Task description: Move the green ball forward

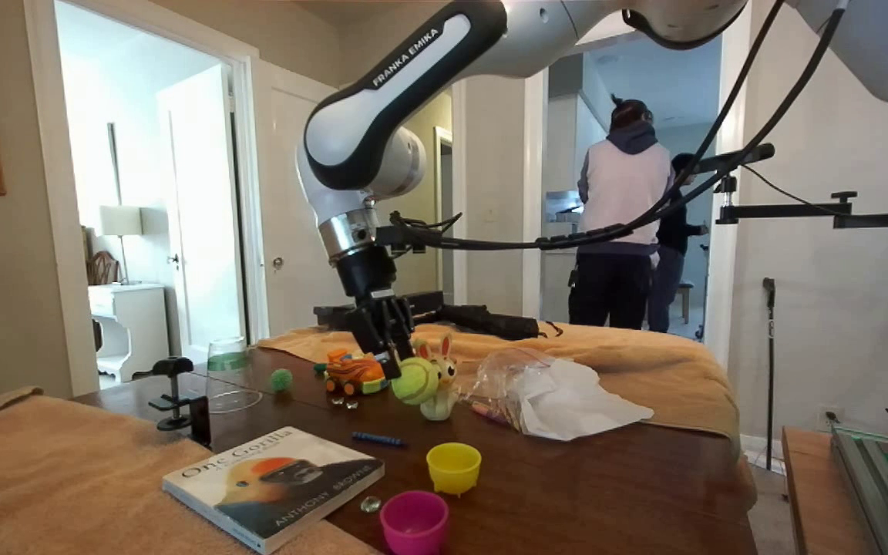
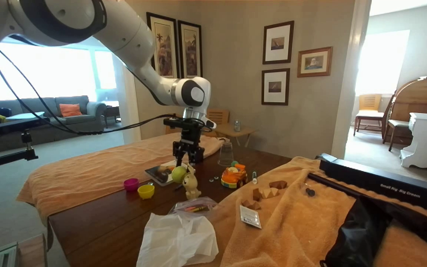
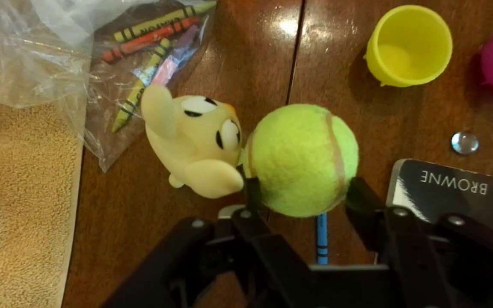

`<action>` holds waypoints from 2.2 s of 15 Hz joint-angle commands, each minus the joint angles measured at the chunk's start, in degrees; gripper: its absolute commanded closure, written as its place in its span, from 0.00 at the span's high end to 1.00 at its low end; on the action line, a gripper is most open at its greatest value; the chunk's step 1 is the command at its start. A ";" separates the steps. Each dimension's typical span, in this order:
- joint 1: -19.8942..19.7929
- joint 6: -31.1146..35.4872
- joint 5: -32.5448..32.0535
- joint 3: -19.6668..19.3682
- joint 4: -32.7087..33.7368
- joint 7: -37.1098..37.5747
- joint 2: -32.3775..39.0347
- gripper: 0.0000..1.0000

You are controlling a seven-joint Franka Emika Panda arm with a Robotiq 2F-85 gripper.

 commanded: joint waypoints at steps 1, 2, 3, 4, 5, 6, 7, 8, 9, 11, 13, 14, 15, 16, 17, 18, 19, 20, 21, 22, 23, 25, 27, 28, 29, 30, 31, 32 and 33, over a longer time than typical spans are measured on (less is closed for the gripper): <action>0.57 -1.68 -1.68 0.88 0.70 0.49 0.98 0.27; 0.76 -2.04 -1.80 0.93 0.86 0.58 1.27 0.27; 0.91 -2.20 -1.87 0.98 0.91 0.56 1.49 0.27; 1.03 -1.99 -1.90 1.09 0.85 0.44 1.72 0.27; 1.01 -1.57 -1.75 1.26 0.83 0.20 1.97 0.27; 1.13 -1.44 -1.88 1.30 0.89 0.28 2.16 0.27; 1.21 -1.32 -1.99 1.35 0.87 0.29 2.20 0.27; 1.27 -1.39 -2.04 1.39 0.87 0.29 2.21 0.27; 1.31 -1.67 -2.10 1.40 0.87 0.27 2.19 0.27; 1.33 -1.66 -2.38 1.30 0.89 0.32 2.17 0.27; 1.26 -0.99 -2.97 0.83 1.56 0.86 2.60 0.27; 1.13 -0.53 -3.24 0.52 2.27 1.15 2.98 0.27; 1.15 0.31 -4.02 -0.03 3.21 1.60 3.52 0.27; 1.01 2.85 -4.34 -0.68 4.55 2.91 4.30 0.77; 0.45 6.35 -3.54 -0.92 5.88 3.92 4.91 0.79; -0.56 7.69 -1.12 -0.34 7.87 3.78 5.49 0.85; -0.86 9.73 -0.29 -0.14 8.76 4.18 5.30 0.92; -1.04 12.06 0.42 0.12 9.39 4.75 5.14 0.98; -1.06 14.58 0.79 0.22 9.56 5.50 4.75 1.00; -0.96 17.57 0.92 0.19 9.54 6.12 4.46 1.00; -0.81 20.75 1.05 0.16 9.51 6.83 4.29 1.00; -0.39 28.15 0.67 -0.11 8.81 8.39 4.20 1.00; 0.09 36.18 0.16 -0.56 7.86 9.77 4.32 1.00; 0.32 40.16 -0.07 -0.82 7.39 10.37 4.41 1.00; 0.53 44.34 -0.19 -1.10 6.99 10.91 4.62 1.00; 0.76 48.09 -0.34 -1.43 6.58 11.35 4.80 1.00; 1.01 50.81 -0.41 -1.80 6.34 11.69 4.99 1.00; 1.20 52.87 -0.35 -2.13 6.21 11.90 5.21 1.00; 1.46 53.29 -0.26 -2.57 6.26 12.35 5.26 1.00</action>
